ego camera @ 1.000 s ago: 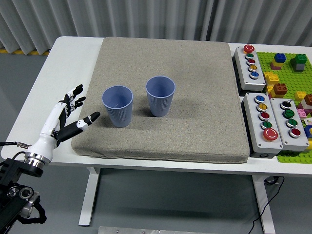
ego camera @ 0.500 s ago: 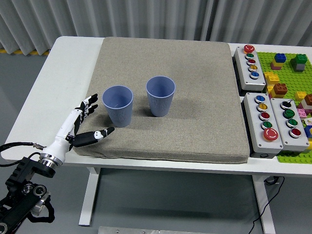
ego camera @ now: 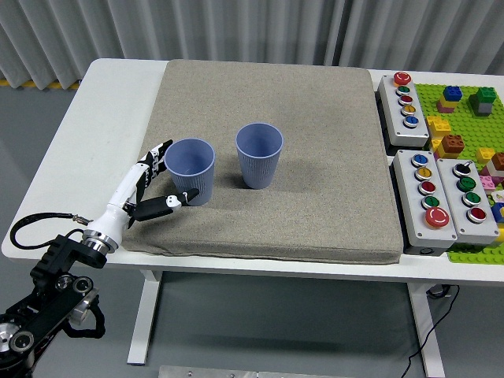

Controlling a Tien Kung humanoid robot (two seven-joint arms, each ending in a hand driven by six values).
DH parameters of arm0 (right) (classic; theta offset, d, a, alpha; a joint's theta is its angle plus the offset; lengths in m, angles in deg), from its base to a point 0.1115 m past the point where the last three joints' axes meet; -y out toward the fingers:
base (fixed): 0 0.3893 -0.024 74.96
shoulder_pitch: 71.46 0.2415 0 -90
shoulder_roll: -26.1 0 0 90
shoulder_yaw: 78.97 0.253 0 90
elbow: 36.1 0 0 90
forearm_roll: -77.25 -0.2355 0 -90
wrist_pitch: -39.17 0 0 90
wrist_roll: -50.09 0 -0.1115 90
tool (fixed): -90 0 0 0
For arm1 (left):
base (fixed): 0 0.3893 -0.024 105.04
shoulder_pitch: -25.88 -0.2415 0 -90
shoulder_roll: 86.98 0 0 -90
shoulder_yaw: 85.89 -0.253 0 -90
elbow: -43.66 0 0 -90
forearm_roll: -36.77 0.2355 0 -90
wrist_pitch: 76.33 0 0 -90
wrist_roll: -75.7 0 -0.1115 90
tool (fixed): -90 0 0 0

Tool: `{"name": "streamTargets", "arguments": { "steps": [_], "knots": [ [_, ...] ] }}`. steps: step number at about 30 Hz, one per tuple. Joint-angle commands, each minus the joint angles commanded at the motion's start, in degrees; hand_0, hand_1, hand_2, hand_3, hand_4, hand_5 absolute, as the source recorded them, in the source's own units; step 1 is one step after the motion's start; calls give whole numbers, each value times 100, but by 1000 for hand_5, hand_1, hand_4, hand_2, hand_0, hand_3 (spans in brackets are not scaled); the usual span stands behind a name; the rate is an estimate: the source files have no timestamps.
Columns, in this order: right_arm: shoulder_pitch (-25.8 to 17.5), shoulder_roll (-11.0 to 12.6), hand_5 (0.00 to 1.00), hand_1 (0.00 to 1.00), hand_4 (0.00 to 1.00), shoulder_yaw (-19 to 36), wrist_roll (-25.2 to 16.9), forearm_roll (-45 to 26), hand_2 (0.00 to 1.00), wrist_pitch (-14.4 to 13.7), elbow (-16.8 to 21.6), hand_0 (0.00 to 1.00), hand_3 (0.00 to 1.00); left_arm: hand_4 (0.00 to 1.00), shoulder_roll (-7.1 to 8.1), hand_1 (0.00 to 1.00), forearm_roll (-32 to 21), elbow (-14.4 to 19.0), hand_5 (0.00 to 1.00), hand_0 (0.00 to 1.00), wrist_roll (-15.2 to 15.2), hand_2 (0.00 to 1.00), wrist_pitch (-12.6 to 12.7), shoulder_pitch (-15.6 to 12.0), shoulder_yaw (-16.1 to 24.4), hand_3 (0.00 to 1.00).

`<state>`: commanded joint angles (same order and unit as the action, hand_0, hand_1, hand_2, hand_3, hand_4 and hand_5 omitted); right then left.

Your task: Pick cup pour cup place

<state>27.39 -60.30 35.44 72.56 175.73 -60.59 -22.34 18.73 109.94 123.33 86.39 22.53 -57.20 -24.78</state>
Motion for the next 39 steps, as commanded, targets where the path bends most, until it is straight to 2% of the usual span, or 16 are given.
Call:
{"name": "streamTargets", "arguments": {
  "steps": [10,21,28,39],
  "knots": [
    [8,5,2,599,2,-16,-3,-12,508,4,-2,641,574,947,-74,942,14,-112,268,939,-17,998,-30,230,-61,998],
    [17,10,2,599,2,-13,-14,-21,507,7,-6,642,574,946,-176,937,-25,-257,274,938,-16,998,-55,297,-70,998],
    [48,14,2,599,2,-35,-19,-68,506,-5,-9,641,574,945,-190,919,-125,-378,280,926,-3,998,-74,449,-173,998],
    [59,18,2,599,2,-37,-22,-69,506,-4,-9,641,574,946,-236,907,-181,-536,285,923,-8,998,-127,500,-224,998]
  ]
}}
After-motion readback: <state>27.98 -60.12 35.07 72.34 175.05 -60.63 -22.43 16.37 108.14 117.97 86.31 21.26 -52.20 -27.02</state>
